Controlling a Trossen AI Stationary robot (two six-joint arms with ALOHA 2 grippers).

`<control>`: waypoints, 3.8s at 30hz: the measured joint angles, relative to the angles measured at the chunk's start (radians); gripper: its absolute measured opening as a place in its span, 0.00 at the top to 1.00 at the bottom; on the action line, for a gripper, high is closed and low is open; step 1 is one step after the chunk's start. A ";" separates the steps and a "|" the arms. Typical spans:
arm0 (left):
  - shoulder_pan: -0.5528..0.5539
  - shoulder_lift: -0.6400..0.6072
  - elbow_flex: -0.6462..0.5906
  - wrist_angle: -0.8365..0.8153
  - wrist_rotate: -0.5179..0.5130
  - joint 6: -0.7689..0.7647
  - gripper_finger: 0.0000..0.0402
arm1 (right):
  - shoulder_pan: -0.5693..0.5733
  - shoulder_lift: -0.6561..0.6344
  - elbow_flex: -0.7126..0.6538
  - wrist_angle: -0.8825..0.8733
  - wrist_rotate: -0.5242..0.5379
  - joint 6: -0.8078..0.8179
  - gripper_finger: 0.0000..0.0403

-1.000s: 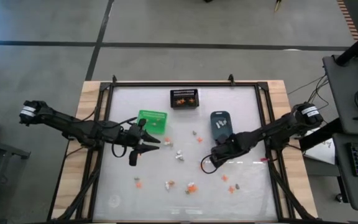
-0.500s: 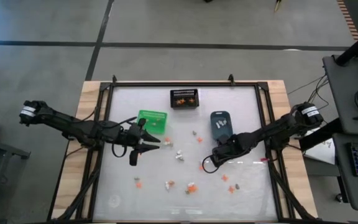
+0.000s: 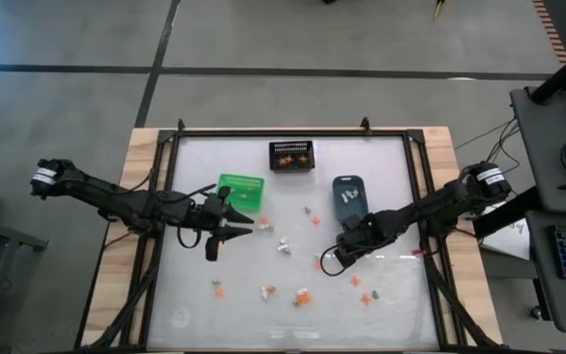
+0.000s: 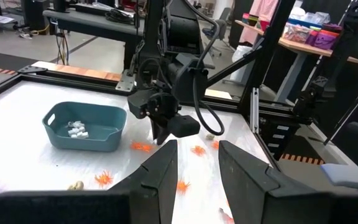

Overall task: Sort Halloween decoration
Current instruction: Put the white skeleton toy into the blue bin

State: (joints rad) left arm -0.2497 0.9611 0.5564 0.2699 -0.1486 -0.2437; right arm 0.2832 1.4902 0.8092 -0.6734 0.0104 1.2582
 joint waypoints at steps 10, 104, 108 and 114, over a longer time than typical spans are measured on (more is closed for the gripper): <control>0.000 0.001 -0.001 0.000 0.000 0.000 0.75 | 0.000 -0.045 0.024 -0.006 -0.056 -0.097 0.97; 0.015 -0.397 -0.009 -0.115 -0.185 0.340 0.75 | -0.230 0.376 0.620 -0.412 0.173 -1.231 0.97; 0.015 -0.393 -0.009 -0.115 -0.185 0.341 0.75 | -0.227 0.375 0.608 -0.390 0.164 -1.257 0.97; 0.015 -0.394 -0.009 -0.115 -0.185 0.349 0.75 | -0.227 0.375 0.569 -0.369 0.165 -1.268 0.89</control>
State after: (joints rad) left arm -0.2348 0.5675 0.5472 0.1550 -0.3336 0.1049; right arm 0.0563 1.8648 1.3787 -1.0426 0.1755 -0.0103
